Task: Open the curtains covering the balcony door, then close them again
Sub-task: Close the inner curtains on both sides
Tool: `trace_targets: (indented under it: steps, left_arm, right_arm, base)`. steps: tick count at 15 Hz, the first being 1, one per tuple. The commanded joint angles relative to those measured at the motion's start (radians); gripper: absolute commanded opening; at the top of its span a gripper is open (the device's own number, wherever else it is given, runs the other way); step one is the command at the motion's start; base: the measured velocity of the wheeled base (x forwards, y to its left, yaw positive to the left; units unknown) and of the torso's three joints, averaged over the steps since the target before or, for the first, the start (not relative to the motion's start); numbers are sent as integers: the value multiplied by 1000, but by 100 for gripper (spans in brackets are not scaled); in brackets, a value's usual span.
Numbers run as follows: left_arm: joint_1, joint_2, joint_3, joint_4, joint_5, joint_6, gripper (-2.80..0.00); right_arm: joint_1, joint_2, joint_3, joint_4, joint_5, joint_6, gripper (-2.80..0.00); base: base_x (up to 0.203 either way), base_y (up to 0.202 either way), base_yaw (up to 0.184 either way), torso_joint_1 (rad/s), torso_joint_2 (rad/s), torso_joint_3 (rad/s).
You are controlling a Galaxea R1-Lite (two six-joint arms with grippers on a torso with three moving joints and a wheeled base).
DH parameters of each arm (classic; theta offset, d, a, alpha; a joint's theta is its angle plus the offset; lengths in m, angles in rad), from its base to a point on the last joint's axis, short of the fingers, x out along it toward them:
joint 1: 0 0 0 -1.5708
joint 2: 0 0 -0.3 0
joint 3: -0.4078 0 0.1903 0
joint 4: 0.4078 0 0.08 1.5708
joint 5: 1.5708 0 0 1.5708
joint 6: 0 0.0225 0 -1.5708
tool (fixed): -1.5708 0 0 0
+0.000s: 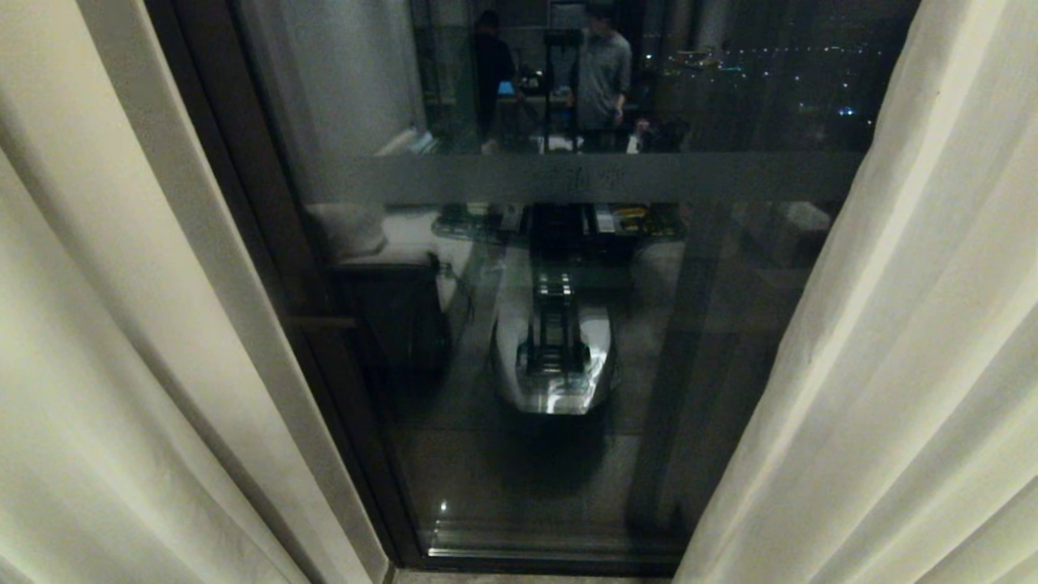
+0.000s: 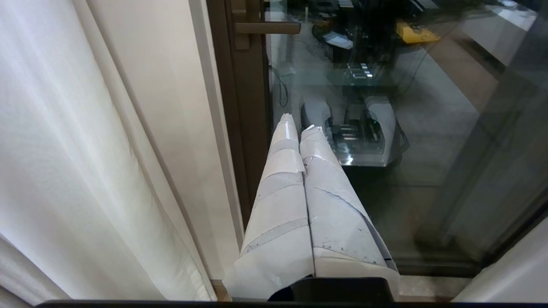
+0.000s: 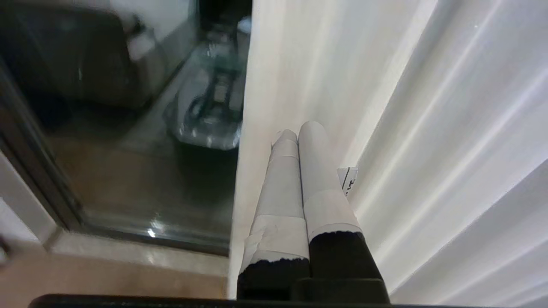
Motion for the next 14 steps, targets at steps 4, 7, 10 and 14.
trace_targets:
  steps: [4,7,10,14]
  left_arm:
    - [0,0,0,0,1,0,-280]
    - [0,0,0,0,2,0,-280]
    - [0,0,0,0,0,0,-280]
    - [0,0,0,0,1,0,-280]
  right_arm:
    - [0,0,12,-4,0,14,-280]
    - [0,0,12,-4,-2,49,-280]
    - [0,0,12,-4,-2,55,-280]
    - [0,0,12,-4,-2,55,-280]
  base:
    - [0,0,0,0,0,0]
    - [0,0,0,0,0,0]
    - [0,0,0,0,0,0]
    - [0,0,0,0,0,0]
